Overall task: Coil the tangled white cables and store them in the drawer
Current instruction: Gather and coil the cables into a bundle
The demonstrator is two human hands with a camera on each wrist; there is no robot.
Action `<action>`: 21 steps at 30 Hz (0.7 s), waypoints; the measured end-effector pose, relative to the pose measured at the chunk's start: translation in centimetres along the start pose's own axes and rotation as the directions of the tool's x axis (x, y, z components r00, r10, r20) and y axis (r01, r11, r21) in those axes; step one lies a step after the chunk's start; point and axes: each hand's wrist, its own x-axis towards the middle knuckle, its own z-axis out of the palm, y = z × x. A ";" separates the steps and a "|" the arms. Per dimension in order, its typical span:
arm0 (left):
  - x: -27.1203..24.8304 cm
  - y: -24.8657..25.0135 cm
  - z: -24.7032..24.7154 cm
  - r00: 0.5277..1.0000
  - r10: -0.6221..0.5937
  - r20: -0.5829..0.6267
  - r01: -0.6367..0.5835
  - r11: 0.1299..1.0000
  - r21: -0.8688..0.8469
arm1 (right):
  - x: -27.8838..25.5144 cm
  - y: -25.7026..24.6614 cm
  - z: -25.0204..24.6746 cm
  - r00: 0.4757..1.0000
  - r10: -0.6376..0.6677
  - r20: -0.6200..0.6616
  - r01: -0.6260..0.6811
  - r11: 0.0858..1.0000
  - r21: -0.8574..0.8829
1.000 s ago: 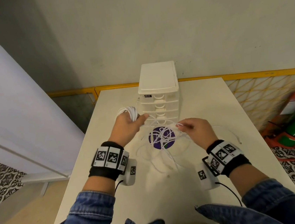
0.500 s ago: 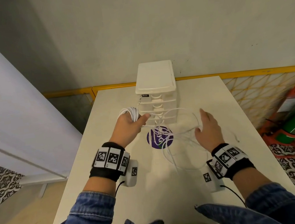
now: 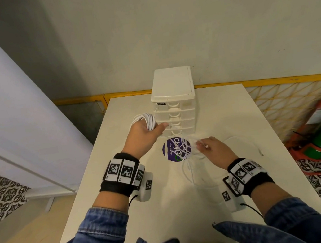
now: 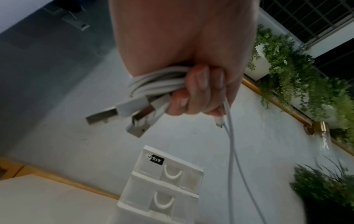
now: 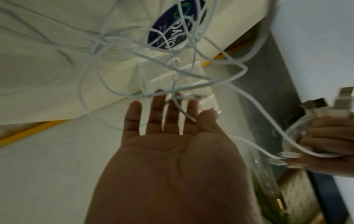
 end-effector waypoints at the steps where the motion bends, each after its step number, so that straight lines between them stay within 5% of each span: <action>1: 0.1 -0.1 -0.2 0.999 -0.018 -0.037 0.017 1.000 -0.017 | -0.1 0.8 -0.1 0.997 0.077 0.025 -0.077 0.997 0.000; 4: 0.6 -0.2 -0.8 0.996 -0.048 -0.081 0.045 0.998 -0.036 | -0.6 1.9 -0.9 0.982 0.188 0.032 -0.189 0.982 0.026; 7: 0.5 0.1 -0.4 0.996 -0.080 -0.037 0.078 0.995 -0.057 | -1.1 0.6 -2.2 0.973 0.170 -0.157 -0.163 0.985 0.055; 10: 0.0 0.6 0.4 0.994 -0.104 0.038 0.107 0.990 -0.087 | -1.4 -2.1 -3.3 0.928 0.029 -0.371 0.008 0.995 0.097; 12: -0.4 1.0 0.9 0.994 -0.097 0.059 0.102 0.990 -0.099 | -1.7 -4.2 -3.6 0.907 -0.165 -0.388 0.212 0.974 0.081; 14: -0.6 1.6 1.1 0.994 -0.087 0.069 0.095 0.988 -0.122 | -1.8 -6.2 -3.1 0.911 -0.325 -0.253 0.361 0.926 0.110; 16: -0.8 2.3 1.1 0.992 -0.084 0.098 0.101 0.979 -0.179 | -1.7 -6.9 -1.7 0.933 -0.355 -0.060 0.359 0.911 0.204; 18: -0.8 3.0 0.7 0.989 -0.090 0.121 0.116 0.967 -0.227 | -1.4 -6.3 0.1 0.954 -0.277 0.114 0.251 0.947 0.201; 21: -0.6 3.0 -0.2 0.989 -0.110 0.096 0.132 0.953 -0.271 | -1.3 -3.7 1.6 0.944 -0.080 0.319 0.100 0.994 -0.047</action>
